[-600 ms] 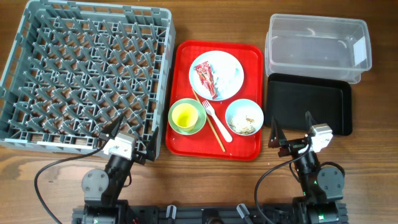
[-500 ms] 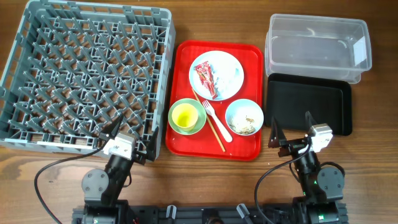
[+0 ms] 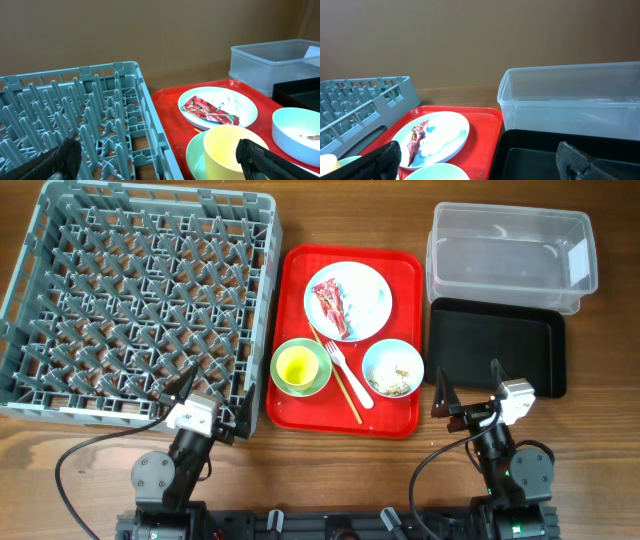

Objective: Sort waste into correct bins and load items into the dishwasher rack

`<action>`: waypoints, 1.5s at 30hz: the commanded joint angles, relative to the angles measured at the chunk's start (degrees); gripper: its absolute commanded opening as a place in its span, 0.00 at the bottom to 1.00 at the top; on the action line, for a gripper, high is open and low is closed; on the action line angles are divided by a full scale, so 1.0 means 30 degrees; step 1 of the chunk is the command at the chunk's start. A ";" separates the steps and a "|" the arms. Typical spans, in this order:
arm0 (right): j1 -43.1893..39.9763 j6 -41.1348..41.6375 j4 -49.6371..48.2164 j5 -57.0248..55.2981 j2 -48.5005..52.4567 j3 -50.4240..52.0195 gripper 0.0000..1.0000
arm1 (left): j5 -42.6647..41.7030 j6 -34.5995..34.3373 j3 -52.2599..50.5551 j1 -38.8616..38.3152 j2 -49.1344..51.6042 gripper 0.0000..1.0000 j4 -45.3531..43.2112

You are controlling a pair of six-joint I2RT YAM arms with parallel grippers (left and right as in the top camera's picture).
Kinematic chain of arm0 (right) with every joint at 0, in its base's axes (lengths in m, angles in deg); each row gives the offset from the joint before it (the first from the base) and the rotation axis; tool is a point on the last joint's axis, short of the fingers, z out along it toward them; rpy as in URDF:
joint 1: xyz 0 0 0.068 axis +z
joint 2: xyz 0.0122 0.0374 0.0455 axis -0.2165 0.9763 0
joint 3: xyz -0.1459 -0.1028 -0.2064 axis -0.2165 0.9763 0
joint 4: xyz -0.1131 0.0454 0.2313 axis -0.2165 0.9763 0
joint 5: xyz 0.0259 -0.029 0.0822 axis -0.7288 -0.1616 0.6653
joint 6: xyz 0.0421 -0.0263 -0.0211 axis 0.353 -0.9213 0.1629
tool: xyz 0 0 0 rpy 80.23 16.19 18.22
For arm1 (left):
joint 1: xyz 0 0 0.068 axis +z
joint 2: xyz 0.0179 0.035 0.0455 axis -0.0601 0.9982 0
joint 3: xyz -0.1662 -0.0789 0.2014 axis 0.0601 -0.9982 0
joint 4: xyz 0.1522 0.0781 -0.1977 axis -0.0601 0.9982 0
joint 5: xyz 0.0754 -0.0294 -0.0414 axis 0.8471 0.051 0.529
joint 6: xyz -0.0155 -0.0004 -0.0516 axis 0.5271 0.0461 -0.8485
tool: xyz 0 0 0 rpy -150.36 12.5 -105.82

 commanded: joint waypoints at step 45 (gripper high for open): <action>0.0095 0.1166 0.2404 0.0896 0.7329 -0.6098 1.00 | 0.1158 -0.2914 0.7111 0.0022 0.6149 1.00 0.5574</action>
